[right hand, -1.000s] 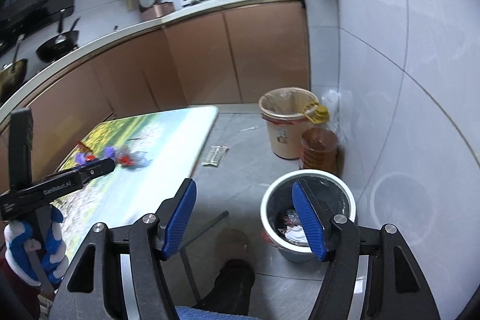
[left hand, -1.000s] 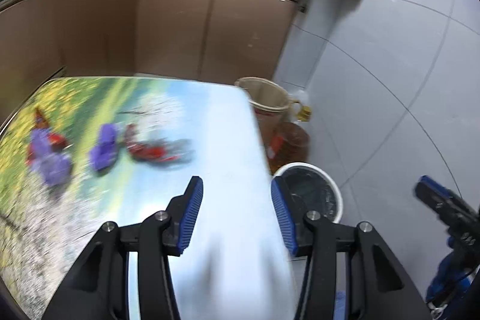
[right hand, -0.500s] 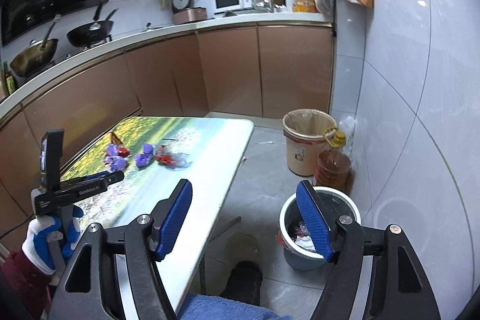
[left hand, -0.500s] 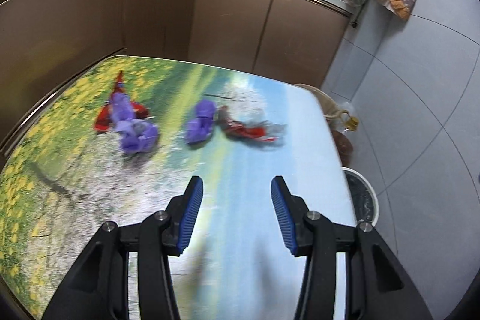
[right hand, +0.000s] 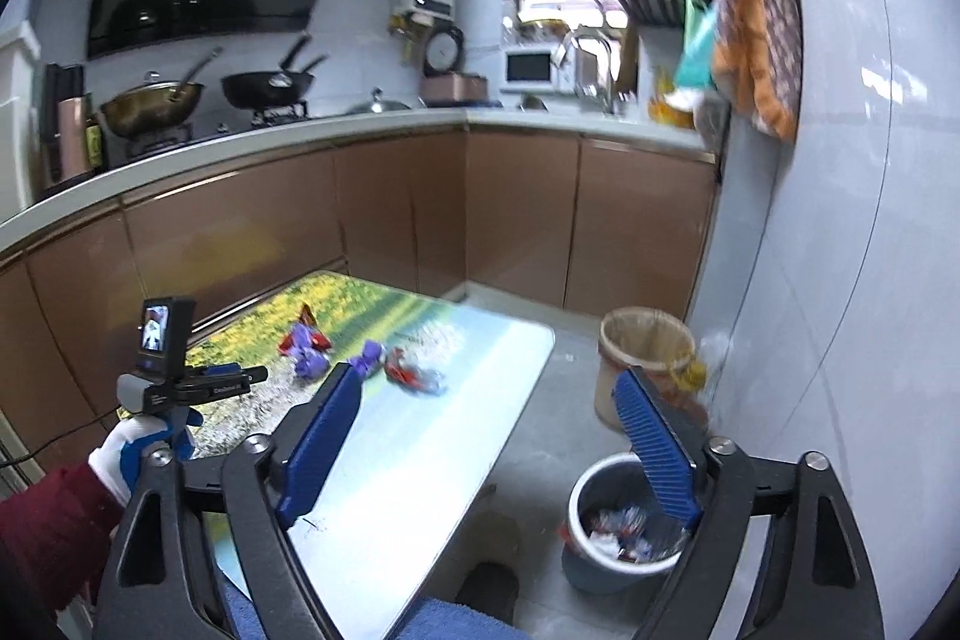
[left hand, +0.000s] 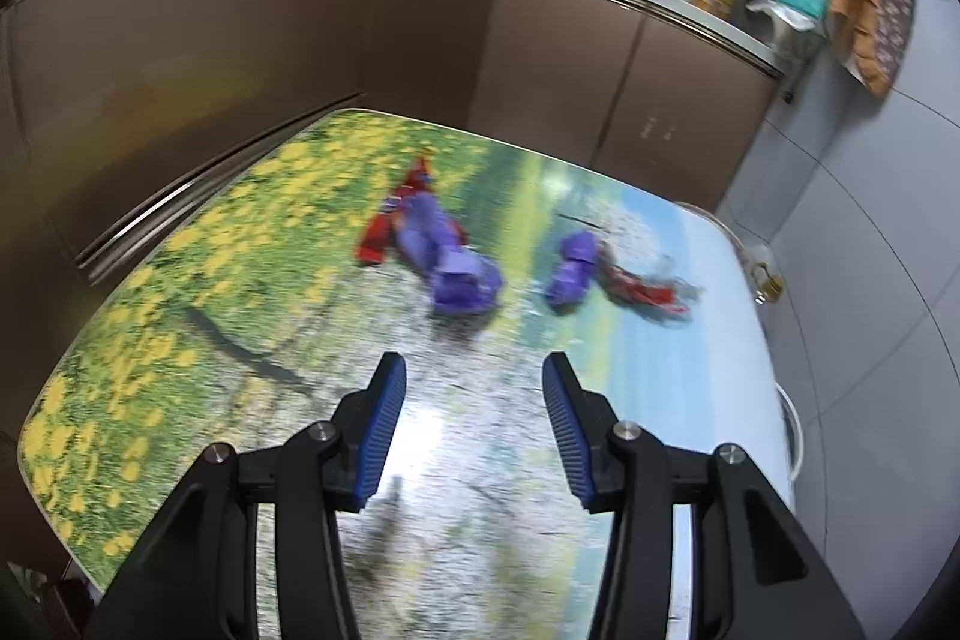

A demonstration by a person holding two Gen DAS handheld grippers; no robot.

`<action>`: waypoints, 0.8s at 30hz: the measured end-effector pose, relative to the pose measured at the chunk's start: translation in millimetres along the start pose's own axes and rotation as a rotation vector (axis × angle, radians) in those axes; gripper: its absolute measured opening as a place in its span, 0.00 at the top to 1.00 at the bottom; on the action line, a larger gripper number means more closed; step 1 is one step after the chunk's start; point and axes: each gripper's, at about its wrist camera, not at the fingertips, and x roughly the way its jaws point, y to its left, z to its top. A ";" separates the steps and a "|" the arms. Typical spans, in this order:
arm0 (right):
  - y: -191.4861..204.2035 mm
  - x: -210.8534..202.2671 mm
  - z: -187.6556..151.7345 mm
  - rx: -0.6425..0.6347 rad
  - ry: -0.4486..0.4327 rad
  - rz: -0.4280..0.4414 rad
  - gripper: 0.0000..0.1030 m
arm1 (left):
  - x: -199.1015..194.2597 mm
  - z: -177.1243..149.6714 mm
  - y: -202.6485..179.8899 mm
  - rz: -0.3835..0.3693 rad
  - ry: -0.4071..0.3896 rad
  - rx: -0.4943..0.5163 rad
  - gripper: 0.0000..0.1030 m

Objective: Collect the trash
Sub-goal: 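Withdraw both open tools from the bin back over the table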

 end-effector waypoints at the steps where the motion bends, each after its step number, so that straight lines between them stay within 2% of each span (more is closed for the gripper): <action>1: 1.3 -5.1 3.9 -0.013 -0.009 0.001 0.13 | -0.5 1.8 6.1 0.016 -0.001 -0.008 0.56; 8: 7.7 -27.6 22.5 -0.059 -0.064 0.027 0.09 | 4.1 14.2 55.9 0.125 0.000 -0.071 0.56; 14: 12.3 -19.6 24.0 -0.071 -0.048 0.034 0.09 | 9.3 24.8 106.4 0.234 0.009 -0.121 0.56; 17: 12.4 -14.5 21.0 -0.075 -0.036 0.044 0.09 | 1.1 25.3 112.3 0.209 -0.012 -0.139 0.56; 24: 4.3 3.7 10.1 -0.034 -0.011 0.107 0.09 | -20.7 14.2 95.3 0.143 -0.072 -0.114 0.56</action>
